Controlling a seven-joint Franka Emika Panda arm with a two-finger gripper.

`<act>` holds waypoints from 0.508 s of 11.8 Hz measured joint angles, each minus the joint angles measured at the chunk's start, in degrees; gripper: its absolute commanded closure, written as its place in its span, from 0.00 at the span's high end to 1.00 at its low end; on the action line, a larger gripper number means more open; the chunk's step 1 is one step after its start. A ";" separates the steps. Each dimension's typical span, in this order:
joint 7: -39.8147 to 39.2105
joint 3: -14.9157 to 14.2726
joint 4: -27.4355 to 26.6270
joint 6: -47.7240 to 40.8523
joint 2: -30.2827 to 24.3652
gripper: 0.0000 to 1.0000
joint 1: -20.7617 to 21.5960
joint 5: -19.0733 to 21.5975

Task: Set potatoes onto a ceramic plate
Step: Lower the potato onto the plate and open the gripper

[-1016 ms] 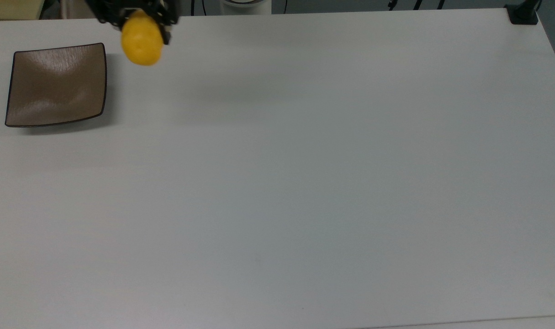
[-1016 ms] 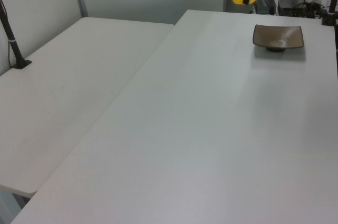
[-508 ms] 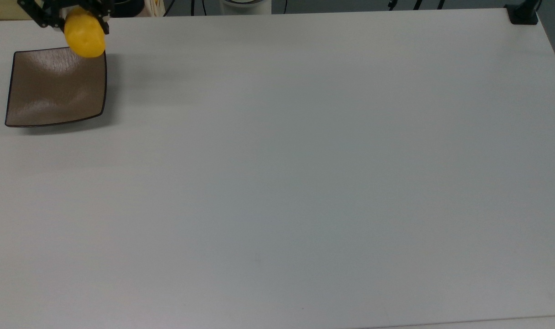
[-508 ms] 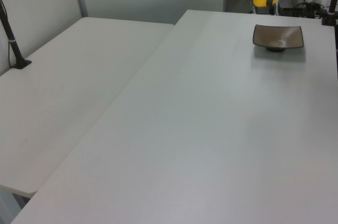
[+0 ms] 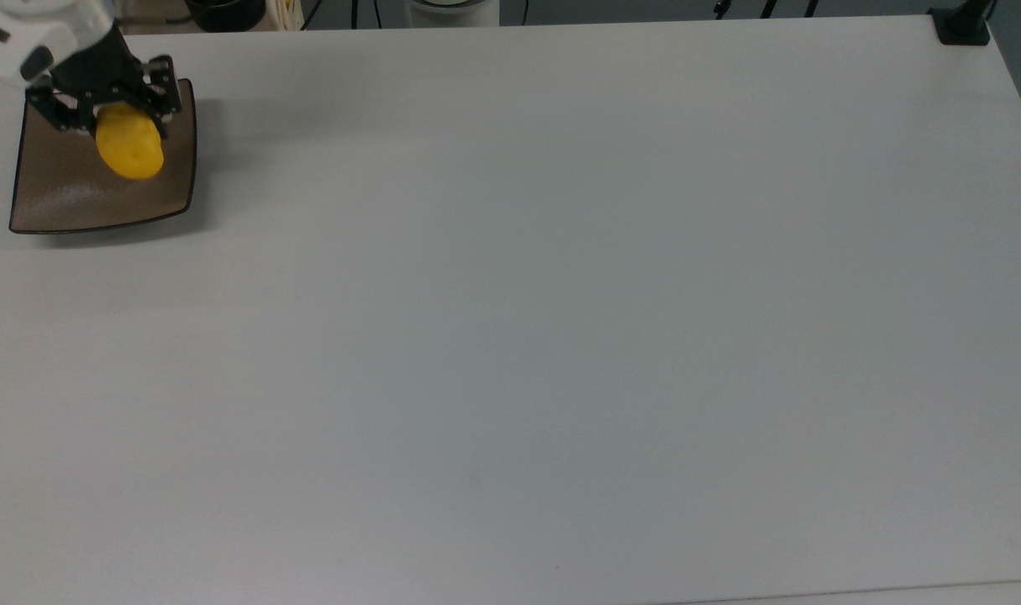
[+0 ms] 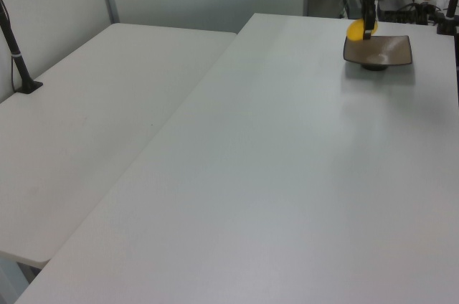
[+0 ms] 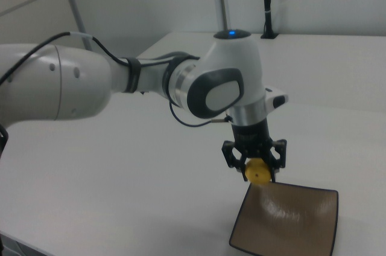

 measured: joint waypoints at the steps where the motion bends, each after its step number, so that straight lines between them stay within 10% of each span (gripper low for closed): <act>1: 0.00 -0.01 -1.73 2.39 0.66 0.14 -0.25 -1.37; 3: -2.10 -0.04 -4.27 3.45 0.92 0.21 -1.50 -4.60; 6: -4.17 -0.08 -6.08 4.56 1.33 0.75 -2.77 -6.17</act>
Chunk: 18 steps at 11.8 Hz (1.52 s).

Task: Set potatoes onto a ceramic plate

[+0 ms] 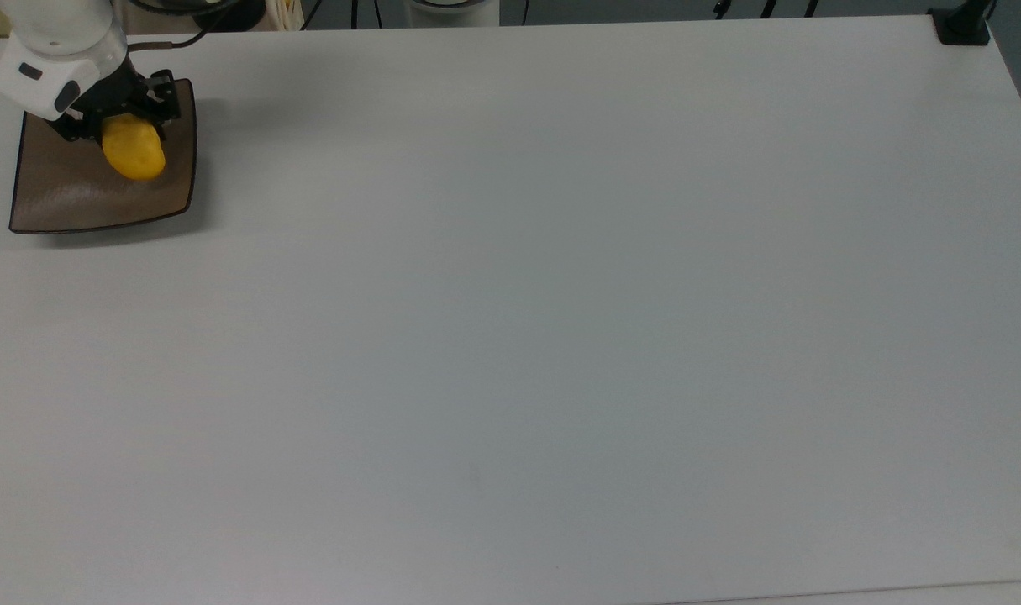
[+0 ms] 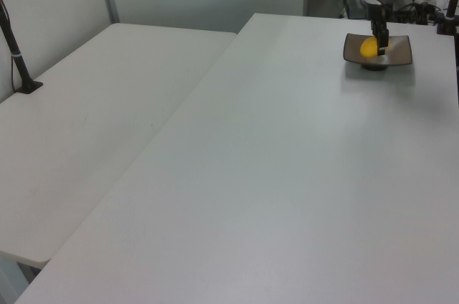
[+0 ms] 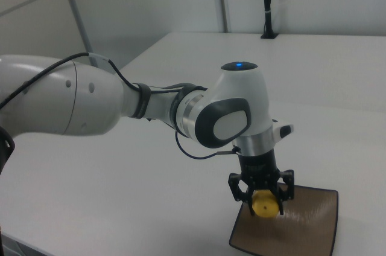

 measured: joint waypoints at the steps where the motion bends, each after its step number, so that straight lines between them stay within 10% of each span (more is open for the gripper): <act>1: -0.14 0.00 -0.04 0.43 0.06 0.86 -0.28 -0.01; 2: -0.16 -0.01 -0.03 0.50 0.06 1.00 -0.46 -0.02; 7: 0.72 -0.01 1.13 -0.40 -1.27 1.00 -0.73 0.29; 12: 6.56 0.23 7.57 -17.50 -14.35 1.00 4.68 11.26; 18: 38.54 0.62 13.41 -33.23 -23.78 1.00 19.36 17.14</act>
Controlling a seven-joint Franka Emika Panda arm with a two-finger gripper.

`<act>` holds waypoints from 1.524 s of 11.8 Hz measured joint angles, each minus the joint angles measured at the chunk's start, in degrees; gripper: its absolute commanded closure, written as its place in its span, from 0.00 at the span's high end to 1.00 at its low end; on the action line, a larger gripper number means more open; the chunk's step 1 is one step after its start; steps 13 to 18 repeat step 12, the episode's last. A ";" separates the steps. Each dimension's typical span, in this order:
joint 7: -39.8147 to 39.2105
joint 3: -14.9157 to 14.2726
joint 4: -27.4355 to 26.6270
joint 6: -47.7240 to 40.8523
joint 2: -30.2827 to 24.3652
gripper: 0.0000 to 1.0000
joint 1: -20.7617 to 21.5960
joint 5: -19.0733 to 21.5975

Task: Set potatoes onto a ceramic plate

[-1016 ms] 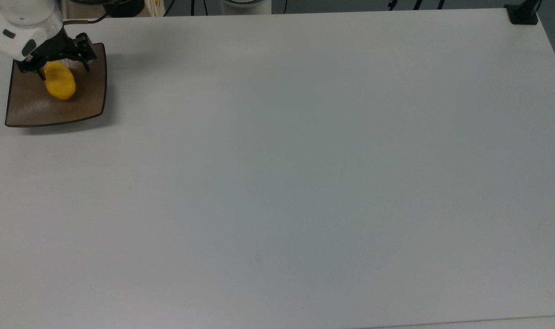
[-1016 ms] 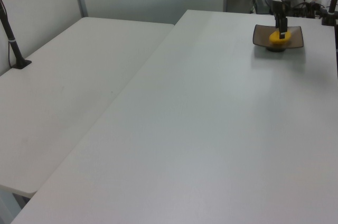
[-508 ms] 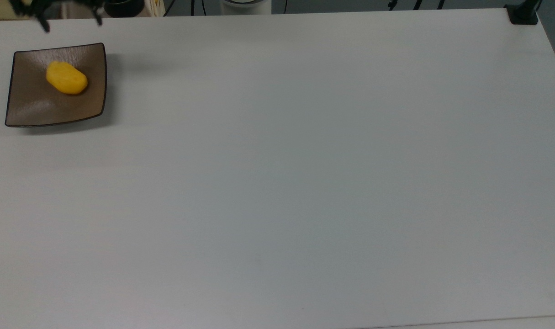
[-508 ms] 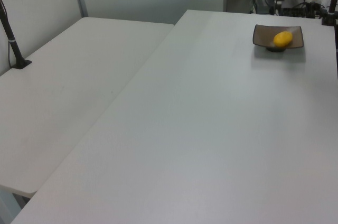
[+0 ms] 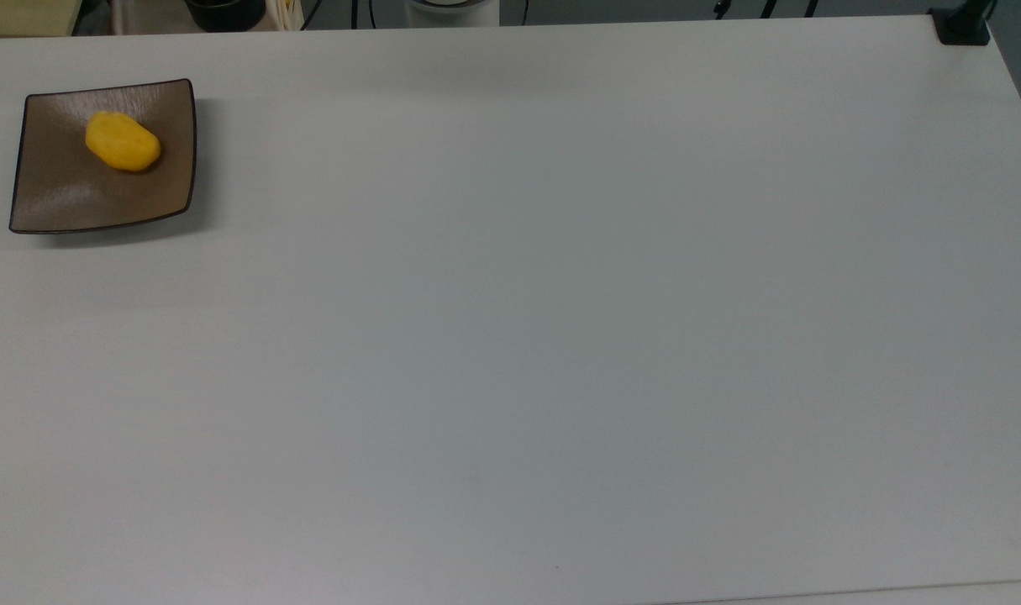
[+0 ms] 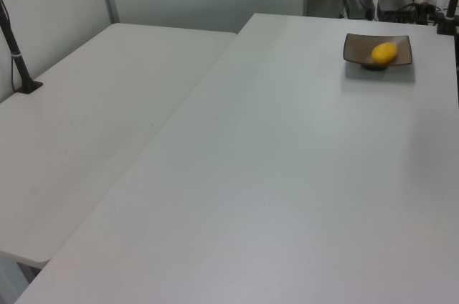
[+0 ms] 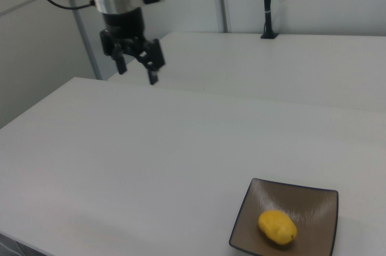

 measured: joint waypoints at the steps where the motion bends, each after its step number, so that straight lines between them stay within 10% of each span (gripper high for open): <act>1: 4.65 0.08 0.09 0.00 0.02 1.00 3.51 -0.01; 6: 9.02 0.97 -3.93 7.54 1.02 1.00 12.08 -0.66; 18: 3.43 1.26 -6.13 12.11 2.44 1.00 12.21 -3.51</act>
